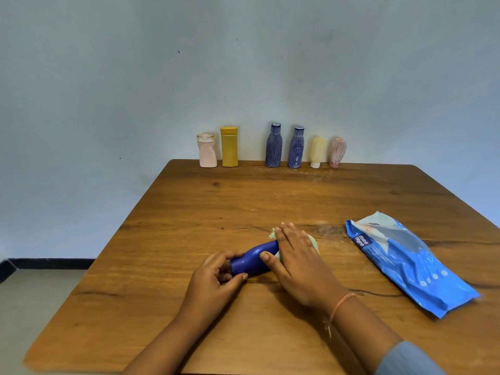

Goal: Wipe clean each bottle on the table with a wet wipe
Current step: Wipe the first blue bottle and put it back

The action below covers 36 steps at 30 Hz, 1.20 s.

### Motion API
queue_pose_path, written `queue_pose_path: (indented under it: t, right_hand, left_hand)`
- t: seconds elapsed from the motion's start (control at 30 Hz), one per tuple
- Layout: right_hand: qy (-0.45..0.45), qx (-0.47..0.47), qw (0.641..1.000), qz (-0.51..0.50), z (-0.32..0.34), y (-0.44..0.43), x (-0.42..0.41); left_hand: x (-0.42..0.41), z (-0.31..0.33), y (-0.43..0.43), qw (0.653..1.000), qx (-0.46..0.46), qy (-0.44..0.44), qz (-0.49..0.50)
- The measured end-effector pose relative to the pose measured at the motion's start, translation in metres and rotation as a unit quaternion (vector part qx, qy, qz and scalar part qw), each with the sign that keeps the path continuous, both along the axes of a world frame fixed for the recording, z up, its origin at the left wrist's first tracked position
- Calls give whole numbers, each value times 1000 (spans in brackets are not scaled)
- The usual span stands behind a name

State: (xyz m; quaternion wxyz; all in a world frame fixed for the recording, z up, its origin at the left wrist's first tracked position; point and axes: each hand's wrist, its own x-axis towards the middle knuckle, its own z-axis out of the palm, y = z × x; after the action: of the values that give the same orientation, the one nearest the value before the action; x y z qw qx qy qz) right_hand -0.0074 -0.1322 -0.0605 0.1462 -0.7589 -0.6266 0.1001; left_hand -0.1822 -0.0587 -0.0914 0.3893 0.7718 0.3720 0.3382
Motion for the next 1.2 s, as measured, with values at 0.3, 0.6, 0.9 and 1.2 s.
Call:
queue_pose_path:
  t: [0.3,0.6,0.9,1.2]
  right_hand:
    - [57,11,993,107,-14,-2,-65]
    - [-15,24,999,35,-26,-2,-15]
    - [45,-14,997,66,-17,-4,-45]
    - [2,-31,992,121,-18,-3,-41]
  left_hand:
    - [2,-2,3,998,-52,-36,7]
    - [4,-8,6,998,-55,-26,30]
    - [1,-9,9,998,-59,12,8]
    - [2,-7,7,999,-53,-1,3]
